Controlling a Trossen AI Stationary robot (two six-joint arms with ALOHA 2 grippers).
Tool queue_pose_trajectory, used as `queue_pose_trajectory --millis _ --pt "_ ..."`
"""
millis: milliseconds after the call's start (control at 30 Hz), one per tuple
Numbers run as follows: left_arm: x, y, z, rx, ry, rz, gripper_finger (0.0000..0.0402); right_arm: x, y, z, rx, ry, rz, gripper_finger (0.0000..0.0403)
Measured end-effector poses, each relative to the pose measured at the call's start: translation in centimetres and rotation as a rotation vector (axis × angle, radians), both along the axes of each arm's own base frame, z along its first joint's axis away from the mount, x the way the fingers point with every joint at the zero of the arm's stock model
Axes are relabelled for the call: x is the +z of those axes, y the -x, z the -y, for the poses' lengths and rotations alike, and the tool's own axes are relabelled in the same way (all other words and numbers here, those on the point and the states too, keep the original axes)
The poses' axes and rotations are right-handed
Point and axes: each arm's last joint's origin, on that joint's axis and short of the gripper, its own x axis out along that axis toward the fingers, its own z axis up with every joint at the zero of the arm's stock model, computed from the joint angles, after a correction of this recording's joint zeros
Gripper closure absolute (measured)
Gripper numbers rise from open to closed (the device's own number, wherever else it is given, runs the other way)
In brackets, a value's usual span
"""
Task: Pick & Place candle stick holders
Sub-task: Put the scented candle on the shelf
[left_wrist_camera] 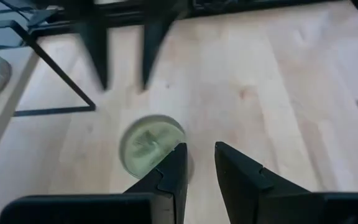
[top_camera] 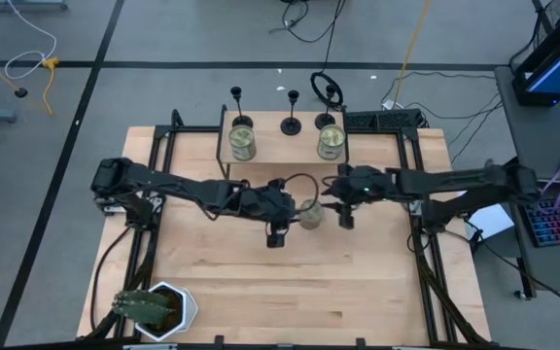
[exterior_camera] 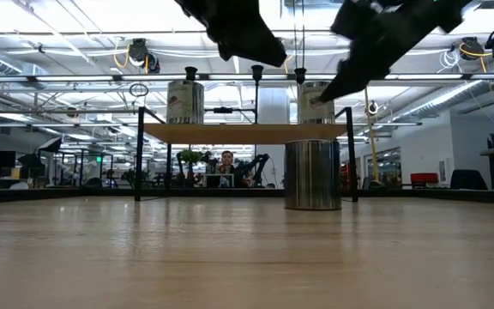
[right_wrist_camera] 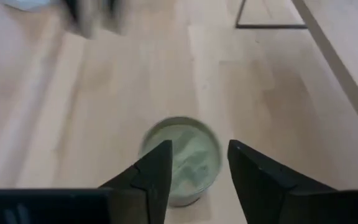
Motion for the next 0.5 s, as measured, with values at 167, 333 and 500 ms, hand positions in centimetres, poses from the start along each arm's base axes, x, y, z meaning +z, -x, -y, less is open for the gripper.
queue_pose_trajectory --millis 167,333,500 --pt "-0.5 -1.3 -1.6 -0.067 0.057 0.055 0.0313 1.6 2.7 -1.3 0.03 -0.032 0.015 0.0253" --pt "-2.2 -2.5 -2.3 -0.144 0.047 0.062 0.0313 2.1 5.1 -2.4 0.072 -0.049 0.027 0.025" --pt "-2.3 -3.2 -2.8 -0.142 0.03 0.118 0.0313 2.5 7.1 -3.2 0.144 -0.065 0.087 0.0232"
